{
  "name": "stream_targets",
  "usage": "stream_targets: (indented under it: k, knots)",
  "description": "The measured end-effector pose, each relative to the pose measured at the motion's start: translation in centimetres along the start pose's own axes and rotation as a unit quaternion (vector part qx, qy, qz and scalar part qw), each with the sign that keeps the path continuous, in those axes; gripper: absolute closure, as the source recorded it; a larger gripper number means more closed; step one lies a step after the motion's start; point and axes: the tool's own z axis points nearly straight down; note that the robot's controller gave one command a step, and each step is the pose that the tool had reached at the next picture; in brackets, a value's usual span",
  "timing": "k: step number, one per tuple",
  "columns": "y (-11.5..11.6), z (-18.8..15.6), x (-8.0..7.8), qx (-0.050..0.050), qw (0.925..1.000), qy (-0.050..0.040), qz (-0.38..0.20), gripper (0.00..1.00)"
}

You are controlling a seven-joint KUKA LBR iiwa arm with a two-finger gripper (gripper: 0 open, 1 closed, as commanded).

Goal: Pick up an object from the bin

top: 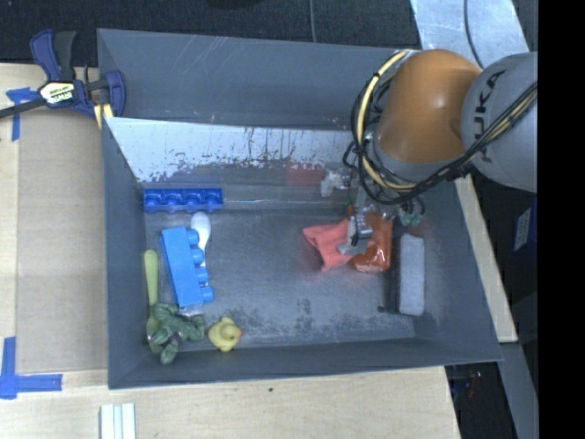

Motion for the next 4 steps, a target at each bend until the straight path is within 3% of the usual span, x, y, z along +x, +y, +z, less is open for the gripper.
stream_targets:
  k: [1,2,3,4]
  knots:
    - [-2.1,2.0,0.5,-0.001,0.9997,0.0014,0.025,0.0]
    - [-3.4,4.5,1.0,0.0,0.9898,0.001,0.143,0.0]
    - [-3.8,5.7,1.1,0.0,0.994,0.0009,0.11,0.0]
    - [-2.1,6.5,0.9,0.0,0.9794,0.0026,0.202,0.0]
